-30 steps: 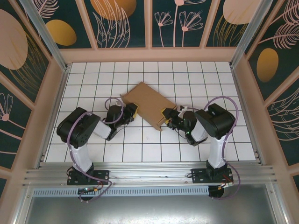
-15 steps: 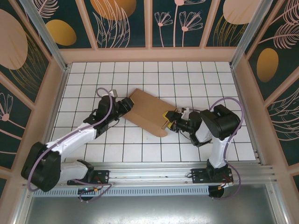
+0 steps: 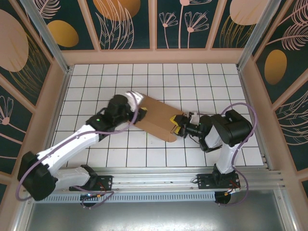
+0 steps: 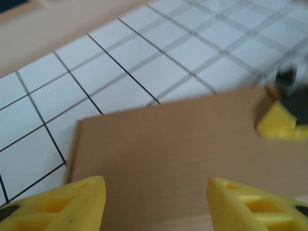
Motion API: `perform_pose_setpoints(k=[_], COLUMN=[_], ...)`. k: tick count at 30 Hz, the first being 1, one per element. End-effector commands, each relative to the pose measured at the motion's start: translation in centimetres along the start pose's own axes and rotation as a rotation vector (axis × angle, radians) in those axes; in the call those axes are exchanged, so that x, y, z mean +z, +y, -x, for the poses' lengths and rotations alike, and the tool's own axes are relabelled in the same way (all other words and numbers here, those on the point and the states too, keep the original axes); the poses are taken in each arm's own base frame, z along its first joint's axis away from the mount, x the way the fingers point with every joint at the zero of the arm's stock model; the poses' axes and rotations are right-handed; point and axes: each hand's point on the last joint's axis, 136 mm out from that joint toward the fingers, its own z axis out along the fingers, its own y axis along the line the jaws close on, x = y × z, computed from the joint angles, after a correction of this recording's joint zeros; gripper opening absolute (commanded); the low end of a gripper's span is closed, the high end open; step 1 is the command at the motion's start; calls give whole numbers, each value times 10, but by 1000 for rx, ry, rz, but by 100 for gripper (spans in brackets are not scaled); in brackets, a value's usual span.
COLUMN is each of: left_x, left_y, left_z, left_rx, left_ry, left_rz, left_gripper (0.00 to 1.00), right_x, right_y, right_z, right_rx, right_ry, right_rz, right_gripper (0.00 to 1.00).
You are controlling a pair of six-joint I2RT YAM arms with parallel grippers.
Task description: Fold the paper box
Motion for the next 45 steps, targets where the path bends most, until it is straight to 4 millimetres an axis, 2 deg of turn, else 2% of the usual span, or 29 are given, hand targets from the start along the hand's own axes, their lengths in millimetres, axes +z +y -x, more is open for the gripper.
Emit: perform_pose_setpoints(k=[1,4,9,11,15,18,22,26,35,45], left_x=[4,-4,-12,-13,-7,-2,7,15,26,30], left_y=[3,-8,-35,-32,-9,1,-2,-5,-11,-27], left_z=[-13,0,-22,-20,-18,-13,-15,-25,-35,-60], left_rx=[262,343,649,706,805,842,860,885,943,1037], left_ry=[101,60,129,130,138,123,107,121,103,129], left_rz=[65,5,-87,-56,99,174,172,155,139,11], left_gripper=[58,61,63,63,62,62,62,61,62,63], right_x=[-4,-6,-8,-9,-7,-7,-6,-7,-9,-11], right_y=[27,35,46,52,62,68,78,87,101,111], right_z=[-9,-8,-4,-2,-2,-3,-7,-10,-18,-23], right_rx=[-56,-84,-130,-137,-144,-136,-126,-133,-146,-172], right_ry=[56,62,68,67,86,94,114,132,143,139], right_rz=[63,54,26,27,40,64,102,123,137,130], right_gripper=[14,14,15,15,16,16,16,16,16,17])
